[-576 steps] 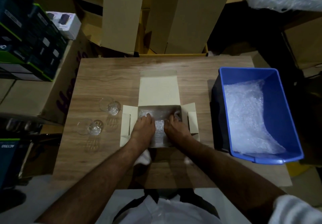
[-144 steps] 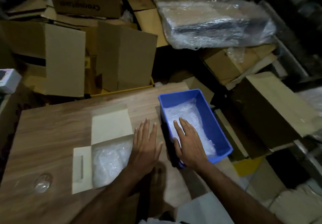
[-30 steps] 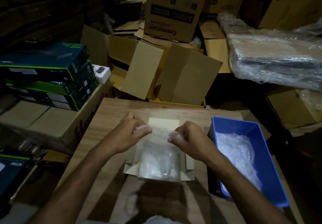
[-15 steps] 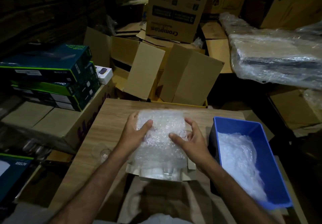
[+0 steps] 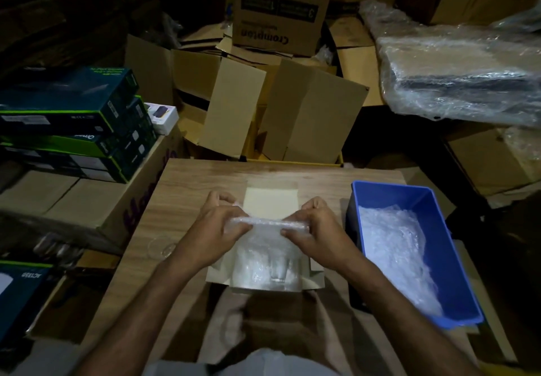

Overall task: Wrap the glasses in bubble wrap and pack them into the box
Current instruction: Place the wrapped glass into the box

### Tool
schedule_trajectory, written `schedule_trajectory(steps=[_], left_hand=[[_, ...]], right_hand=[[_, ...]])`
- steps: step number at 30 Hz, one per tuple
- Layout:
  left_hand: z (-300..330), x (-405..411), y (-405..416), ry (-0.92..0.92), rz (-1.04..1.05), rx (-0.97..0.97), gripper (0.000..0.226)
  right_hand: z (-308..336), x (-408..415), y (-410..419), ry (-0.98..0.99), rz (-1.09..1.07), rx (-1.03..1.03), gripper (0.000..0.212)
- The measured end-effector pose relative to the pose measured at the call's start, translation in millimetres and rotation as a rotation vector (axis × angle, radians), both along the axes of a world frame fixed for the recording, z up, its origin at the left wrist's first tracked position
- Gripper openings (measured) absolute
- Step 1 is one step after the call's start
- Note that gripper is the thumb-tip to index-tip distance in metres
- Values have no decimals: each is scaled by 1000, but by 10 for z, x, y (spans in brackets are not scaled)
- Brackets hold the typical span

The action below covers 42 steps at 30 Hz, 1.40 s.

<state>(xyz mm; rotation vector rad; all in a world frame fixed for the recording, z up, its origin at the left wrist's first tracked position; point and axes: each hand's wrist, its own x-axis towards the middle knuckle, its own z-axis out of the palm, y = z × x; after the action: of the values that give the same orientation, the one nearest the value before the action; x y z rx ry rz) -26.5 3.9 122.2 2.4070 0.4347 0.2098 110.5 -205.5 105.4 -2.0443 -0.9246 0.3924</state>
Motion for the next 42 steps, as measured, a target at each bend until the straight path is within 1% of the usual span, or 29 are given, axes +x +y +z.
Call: schedule_trajectory(steps=[1, 2, 4, 5, 6, 8, 12, 14, 15, 16, 18, 20, 22, 24, 25, 26, 28, 29, 31, 34, 35, 36, 39, 40, 41, 42], left_hand=[[7, -13, 20, -8, -3, -8, 16], [30, -27, 29, -24, 11, -110, 14], [51, -47, -19, -33, 46, -524, 18], [41, -42, -59, -36, 74, -671, 25], [12, -44, -90, -34, 100, -745, 32], [-41, -48, -169, -43, 140, -856, 29], [-155, -78, -269, -119, 260, -920, 24], [-155, -135, -300, -76, 255, -985, 25], [-138, -170, -272, -26, 221, -983, 27], [-114, -198, -220, 32, 166, -938, 30], [-55, -222, -91, 127, 73, -820, 44], [21, -194, -21, 161, 33, -785, 55], [106, -119, -71, 174, -24, -783, 49], [135, -58, -171, 127, -54, -776, 38], [123, -45, -200, 79, -21, -794, 38], [87, -50, -216, 34, 26, -816, 41], [-23, -103, -216, -47, 132, -849, 50], [-68, -131, -227, -77, 170, -843, 52], [-166, -161, -271, -126, 195, -803, 48], [-224, -166, -332, -172, 204, -677, 22], [-248, -176, -312, -163, 205, -683, 20], [-251, -188, -279, -141, 212, -716, 24], [-191, -259, -210, -63, 161, -842, 53], [-173, -282, -201, -36, 138, -841, 62], [-175, -301, -183, -9, 117, -828, 69], [-179, -314, -160, 20, 109, -807, 74]], right_hand=[[10, 28, -13, 32, -1, 4, 13], [25, 50, -30, 115, -13, 21, 13], [76, 59, -51, 436, -60, 139, 17], [102, 45, -49, 588, -73, 217, 20], [115, 22, -36, 688, -87, 287, 24], [101, -42, -12, 767, -117, 346, 28], [-29, -120, -40, 823, -57, 320, 49], [-74, -98, -56, 808, -46, 315, 48], [-75, -74, -60, 791, -41, 308, 46], [-66, -36, -67, 775, -28, 293, 44], [-20, 46, -85, 726, 39, 219, 42], [48, 126, -86, 692, 137, 126, 44], [84, 166, -55, 718, 180, 96, 50], [75, 118, 1, 833, 103, 164, 59], [41, 71, 14, 918, 36, 217, 65], [-27, 15, 12, 993, -8, 266, 73], [-162, -129, -10, 1067, -40, 283, 87], [-203, -205, -14, 1078, -54, 282, 88], [-239, -317, 25, 1059, -113, 293, 78], [-272, -404, 112, 927, -146, 339, 68], [-283, -412, 117, 899, -148, 381, 65], [-290, -404, 108, 882, -144, 415, 61], [-299, -358, 44, 825, -4, 450, 37], [-279, -350, 30, 819, 38, 441, 34], [-274, -336, 29, 820, 69, 423, 41], [-281, -314, 33, 814, 91, 386, 55]])
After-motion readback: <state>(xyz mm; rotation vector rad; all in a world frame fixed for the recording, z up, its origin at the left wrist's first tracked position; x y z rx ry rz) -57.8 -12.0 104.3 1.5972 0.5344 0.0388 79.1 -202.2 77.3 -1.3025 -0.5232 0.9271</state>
